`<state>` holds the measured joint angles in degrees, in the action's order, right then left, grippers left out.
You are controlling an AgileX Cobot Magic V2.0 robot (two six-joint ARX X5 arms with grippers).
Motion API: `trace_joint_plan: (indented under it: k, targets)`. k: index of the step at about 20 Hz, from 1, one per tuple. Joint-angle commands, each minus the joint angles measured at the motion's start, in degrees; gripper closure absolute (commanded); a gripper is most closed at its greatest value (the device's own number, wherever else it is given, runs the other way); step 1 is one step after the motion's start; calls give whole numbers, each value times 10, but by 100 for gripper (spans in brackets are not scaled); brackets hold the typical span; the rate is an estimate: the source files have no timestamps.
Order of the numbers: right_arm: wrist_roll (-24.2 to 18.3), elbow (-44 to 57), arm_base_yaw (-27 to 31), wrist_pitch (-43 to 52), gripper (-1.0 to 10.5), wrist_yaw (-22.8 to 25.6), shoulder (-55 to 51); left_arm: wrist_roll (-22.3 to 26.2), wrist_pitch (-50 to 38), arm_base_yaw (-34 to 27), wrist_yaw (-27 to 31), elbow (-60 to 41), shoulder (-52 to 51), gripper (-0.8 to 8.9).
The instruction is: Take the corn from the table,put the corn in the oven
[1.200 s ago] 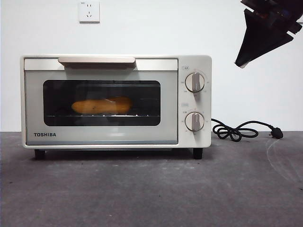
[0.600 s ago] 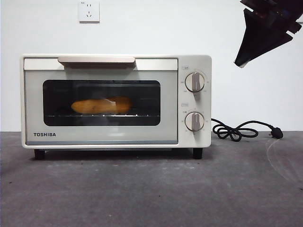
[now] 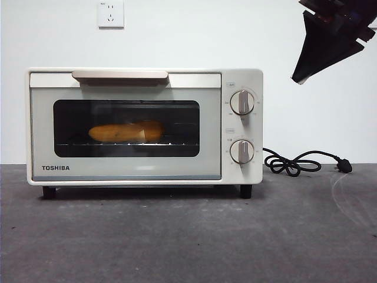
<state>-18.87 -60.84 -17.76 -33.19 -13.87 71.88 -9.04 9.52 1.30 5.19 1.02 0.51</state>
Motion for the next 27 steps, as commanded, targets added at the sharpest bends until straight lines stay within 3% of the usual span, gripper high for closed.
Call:
trace_joint_plan:
  k: [1, 25, 27]
  targets:
    - [3, 7, -2, 3, 957, 0, 3, 27, -2, -1, 3, -4, -2, 817]
    - [2, 7, -2, 3, 957, 0, 3, 33, -2, -1, -11, -4, -1, 817]
    - [-14, 7, -2, 3, 957, 19, 3, 33, -2, -1, -11, -4, -1, 817]
